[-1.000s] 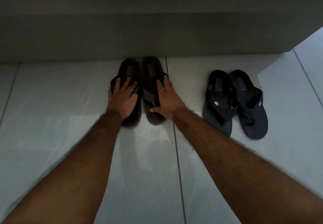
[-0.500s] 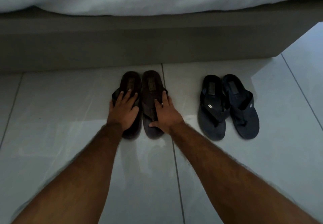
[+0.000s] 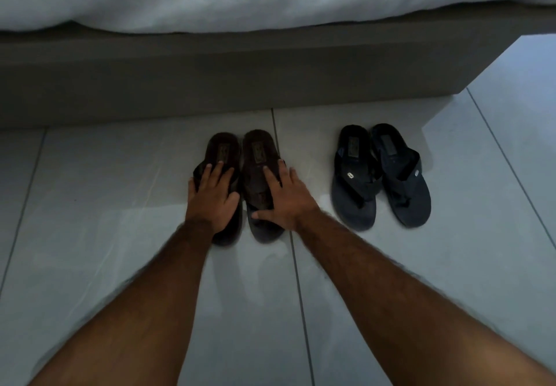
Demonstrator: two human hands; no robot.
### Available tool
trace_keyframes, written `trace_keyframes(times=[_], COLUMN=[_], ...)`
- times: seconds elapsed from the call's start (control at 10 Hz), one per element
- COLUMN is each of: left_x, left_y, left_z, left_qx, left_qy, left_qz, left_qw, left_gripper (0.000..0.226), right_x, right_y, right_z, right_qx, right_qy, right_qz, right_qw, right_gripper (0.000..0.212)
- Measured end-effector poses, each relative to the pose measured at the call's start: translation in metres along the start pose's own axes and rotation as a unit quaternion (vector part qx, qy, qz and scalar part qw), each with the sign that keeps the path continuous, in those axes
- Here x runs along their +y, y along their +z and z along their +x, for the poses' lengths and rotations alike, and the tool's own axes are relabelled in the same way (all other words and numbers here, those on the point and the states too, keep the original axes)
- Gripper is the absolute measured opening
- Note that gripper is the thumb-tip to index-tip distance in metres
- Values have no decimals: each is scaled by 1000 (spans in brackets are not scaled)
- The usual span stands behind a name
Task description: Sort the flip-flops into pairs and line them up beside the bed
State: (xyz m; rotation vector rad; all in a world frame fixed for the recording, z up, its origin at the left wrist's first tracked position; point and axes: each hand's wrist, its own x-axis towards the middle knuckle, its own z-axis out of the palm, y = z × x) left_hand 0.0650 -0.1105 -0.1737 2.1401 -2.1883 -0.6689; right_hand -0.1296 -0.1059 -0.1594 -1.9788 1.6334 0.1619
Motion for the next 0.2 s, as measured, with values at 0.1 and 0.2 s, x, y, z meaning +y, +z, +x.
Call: trace_keyframes(times=[0.1, 0.2], left_x=[18, 53], left_y=[-19, -55], left_z=[-11, -16], left_qx=[80, 111], left_qy=[22, 100], left_qz=[-32, -30], left_qw=[996, 988], left_gripper=[67, 73], right_x=[13, 36], right_y=[-32, -81], right_z=[-12, -33], right_qx=[55, 109], right_qy=[11, -3], right_qz=[11, -30], right_qw=[998, 994], right_gripper=[105, 98])
